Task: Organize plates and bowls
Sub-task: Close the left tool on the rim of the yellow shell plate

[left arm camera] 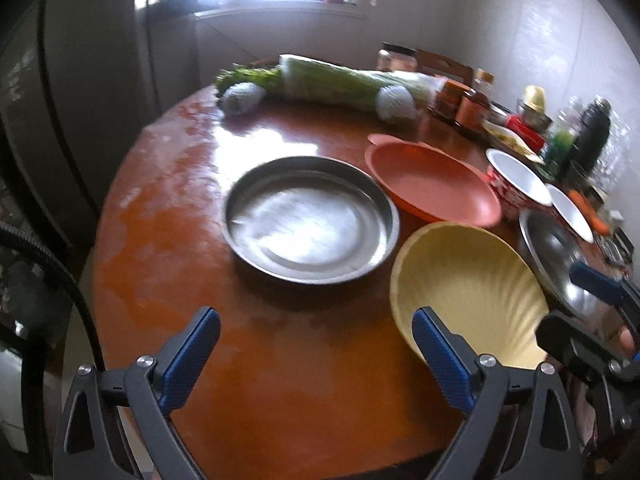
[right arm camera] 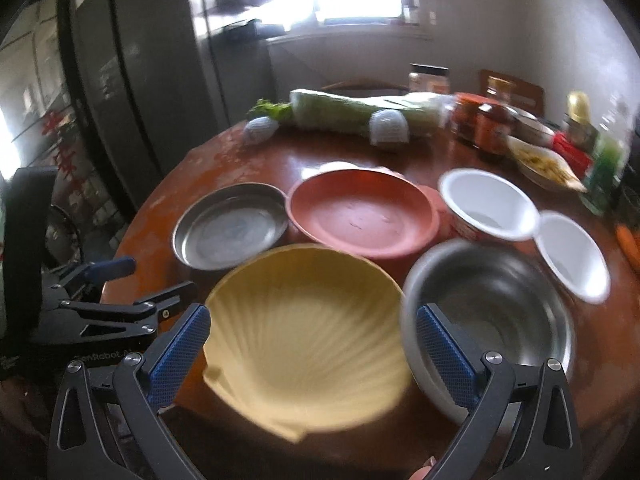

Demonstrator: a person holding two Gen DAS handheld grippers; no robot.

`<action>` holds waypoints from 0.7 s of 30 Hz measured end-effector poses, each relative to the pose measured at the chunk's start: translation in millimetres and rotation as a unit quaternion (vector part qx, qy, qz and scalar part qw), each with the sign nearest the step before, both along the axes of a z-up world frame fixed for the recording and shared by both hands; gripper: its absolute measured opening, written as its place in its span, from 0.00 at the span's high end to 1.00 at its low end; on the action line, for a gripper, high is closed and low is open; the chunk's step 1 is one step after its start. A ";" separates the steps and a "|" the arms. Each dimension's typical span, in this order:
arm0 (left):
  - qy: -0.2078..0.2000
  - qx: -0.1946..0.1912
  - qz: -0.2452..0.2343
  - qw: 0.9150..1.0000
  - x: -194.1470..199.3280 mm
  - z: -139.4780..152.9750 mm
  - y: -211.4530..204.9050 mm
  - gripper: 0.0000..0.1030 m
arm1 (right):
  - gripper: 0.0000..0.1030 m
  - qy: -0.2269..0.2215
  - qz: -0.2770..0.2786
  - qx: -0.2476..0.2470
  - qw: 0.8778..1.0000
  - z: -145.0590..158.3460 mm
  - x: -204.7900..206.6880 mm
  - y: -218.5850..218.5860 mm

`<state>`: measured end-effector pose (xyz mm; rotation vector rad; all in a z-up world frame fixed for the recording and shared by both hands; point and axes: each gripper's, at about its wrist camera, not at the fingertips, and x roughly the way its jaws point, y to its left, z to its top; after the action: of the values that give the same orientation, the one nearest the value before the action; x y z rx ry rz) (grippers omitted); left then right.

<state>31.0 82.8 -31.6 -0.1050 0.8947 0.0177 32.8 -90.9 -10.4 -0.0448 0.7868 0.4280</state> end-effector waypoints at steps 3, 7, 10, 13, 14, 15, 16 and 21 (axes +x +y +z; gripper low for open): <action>0.000 -0.004 -0.012 1.000 -1.1 -0.1 -8.4 0.06 | 0.01 0.019 -0.022 0.016 0.999 -3.5 -17.3 -17.8; 0.001 -0.005 -0.022 1.000 -2.0 1.0 -15.6 0.06 | 0.01 0.032 -0.053 0.030 0.998 -7.8 -33.4 -42.8; 0.004 -0.004 -0.028 1.000 1.2 0.1 -21.9 0.06 | 0.04 0.049 -0.064 0.039 0.996 -13.3 -36.2 -49.1; 0.006 -0.002 -0.033 0.999 2.8 -0.8 -26.8 0.08 | 0.07 0.064 -0.061 0.044 0.995 -19.1 -35.5 -47.4; 0.007 -0.004 -0.037 0.999 3.5 -1.4 -28.3 0.10 | 0.09 0.066 -0.059 0.042 0.995 -21.5 -34.1 -44.9; 0.009 -0.005 -0.037 0.999 3.9 -2.0 -28.4 0.14 | 0.15 0.069 -0.059 0.038 0.995 -23.5 -33.1 -43.9; 0.010 -0.006 -0.037 0.999 5.0 -2.9 -28.6 0.16 | 0.21 0.070 -0.060 0.038 0.995 -25.0 -32.0 -43.5; 0.015 -0.015 -0.040 0.999 10.1 -7.4 -27.7 0.30 | 0.35 0.077 -0.065 0.032 0.994 -37.3 -26.1 -41.9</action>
<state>41.0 55.0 -39.1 -0.0963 0.9278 -0.0684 6.7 -132.8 -47.6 0.1002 0.9207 0.3348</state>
